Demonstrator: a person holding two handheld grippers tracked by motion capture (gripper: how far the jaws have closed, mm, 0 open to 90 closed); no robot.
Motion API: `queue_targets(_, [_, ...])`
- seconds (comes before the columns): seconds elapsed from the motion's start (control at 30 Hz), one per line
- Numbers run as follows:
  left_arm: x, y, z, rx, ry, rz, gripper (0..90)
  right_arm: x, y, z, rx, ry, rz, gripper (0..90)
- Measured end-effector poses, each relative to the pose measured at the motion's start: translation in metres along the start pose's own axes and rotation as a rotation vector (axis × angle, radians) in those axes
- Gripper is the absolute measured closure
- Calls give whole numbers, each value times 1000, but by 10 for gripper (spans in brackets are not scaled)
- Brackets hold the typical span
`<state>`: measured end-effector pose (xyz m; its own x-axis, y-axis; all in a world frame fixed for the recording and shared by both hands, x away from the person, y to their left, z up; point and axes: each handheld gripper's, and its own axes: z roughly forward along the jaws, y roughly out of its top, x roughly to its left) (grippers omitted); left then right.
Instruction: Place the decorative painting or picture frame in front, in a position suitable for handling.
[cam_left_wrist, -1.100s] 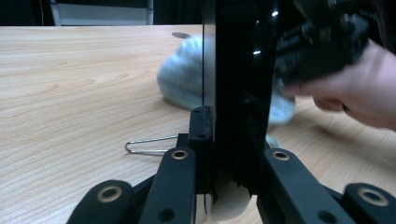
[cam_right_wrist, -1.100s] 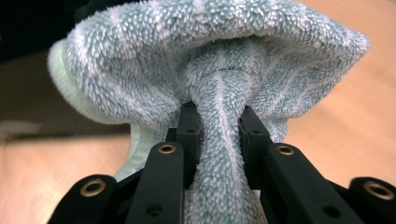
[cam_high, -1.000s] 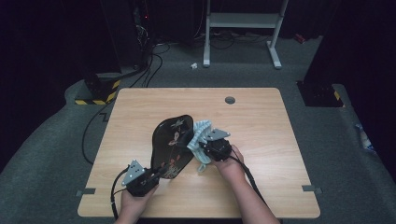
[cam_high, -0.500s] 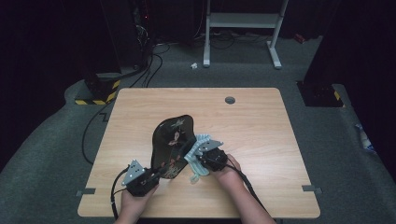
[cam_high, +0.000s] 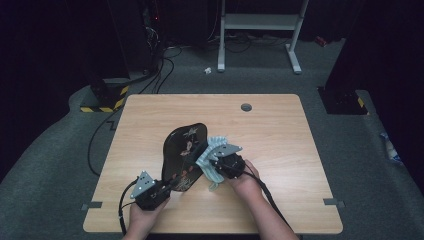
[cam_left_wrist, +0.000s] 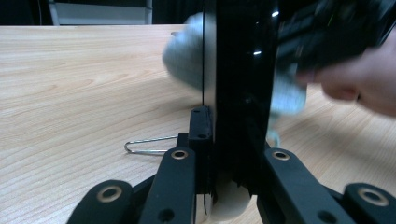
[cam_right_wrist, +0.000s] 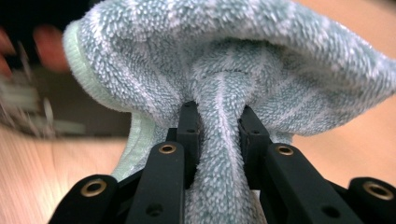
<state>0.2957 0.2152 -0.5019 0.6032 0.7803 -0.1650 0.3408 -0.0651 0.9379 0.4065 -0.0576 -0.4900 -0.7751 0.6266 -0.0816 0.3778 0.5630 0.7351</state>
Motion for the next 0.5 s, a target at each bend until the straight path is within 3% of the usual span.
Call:
queue_targets(0.1, [0, 0, 0, 0, 0, -1, 801, 6, -15, 13, 41, 25, -6, 750])
queue_targets(0.23, [0, 0, 0, 0, 1, 1, 800, 7, -12, 10, 39, 9, -17, 749])
queue_targets(0.3, [0, 0, 0, 0, 1, -1, 800, 3, 4, -4, -10, -32, -24, 748])
queue_targets(0.37, [0, 0, 0, 0, 1, -1, 800, 0, 10, -11, -40, -40, -26, 748])
queue_targets(0.4, [0, 0, 0, -1, 1, -1, 801, -4, 20, -21, -83, -39, -13, 747])
queue_targets(0.5, [0, 0, 0, -1, 0, -2, 800, -6, 24, -24, -85, -42, -20, 747])
